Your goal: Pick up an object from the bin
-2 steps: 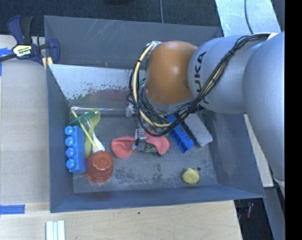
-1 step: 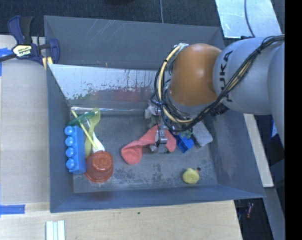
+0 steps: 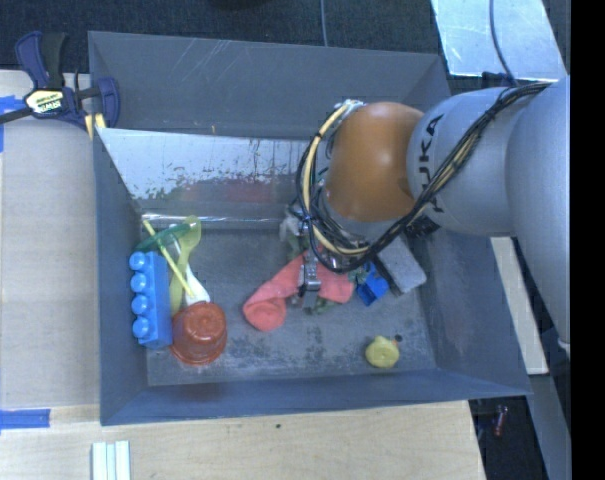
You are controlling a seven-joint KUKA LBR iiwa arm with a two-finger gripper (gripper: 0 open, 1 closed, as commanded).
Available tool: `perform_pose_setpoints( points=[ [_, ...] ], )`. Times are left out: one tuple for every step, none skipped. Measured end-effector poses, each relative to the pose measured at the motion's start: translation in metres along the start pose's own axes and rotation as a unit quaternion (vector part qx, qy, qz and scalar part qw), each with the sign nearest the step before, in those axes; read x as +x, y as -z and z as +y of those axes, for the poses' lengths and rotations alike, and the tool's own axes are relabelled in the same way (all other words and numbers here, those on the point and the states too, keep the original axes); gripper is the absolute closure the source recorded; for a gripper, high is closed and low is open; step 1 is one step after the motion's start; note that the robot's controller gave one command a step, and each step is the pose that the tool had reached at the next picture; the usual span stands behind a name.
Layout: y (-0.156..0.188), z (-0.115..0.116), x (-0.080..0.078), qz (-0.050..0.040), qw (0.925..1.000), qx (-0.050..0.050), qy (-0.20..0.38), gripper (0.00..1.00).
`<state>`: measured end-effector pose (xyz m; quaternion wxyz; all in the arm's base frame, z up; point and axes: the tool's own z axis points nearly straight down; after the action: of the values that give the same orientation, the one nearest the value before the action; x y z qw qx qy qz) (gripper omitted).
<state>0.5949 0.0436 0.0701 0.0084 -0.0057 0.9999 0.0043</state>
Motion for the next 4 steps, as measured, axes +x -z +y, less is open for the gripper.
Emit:
perform_pose_setpoints(
  points=[
    [0.003, -0.012, 0.002, 0.0011, 1.0, 0.002, 0.007, 1.0],
    [0.003, -0.012, 0.002, 0.0011, 1.0, 0.002, 0.007, 1.0],
    [0.017, -0.012, 0.006, 0.0062, 1.0, 0.003, 0.007, 1.0],
    [0.065, -0.013, 0.004, 0.0046, 1.0, 0.003, 0.006, 1.0]
  ],
)
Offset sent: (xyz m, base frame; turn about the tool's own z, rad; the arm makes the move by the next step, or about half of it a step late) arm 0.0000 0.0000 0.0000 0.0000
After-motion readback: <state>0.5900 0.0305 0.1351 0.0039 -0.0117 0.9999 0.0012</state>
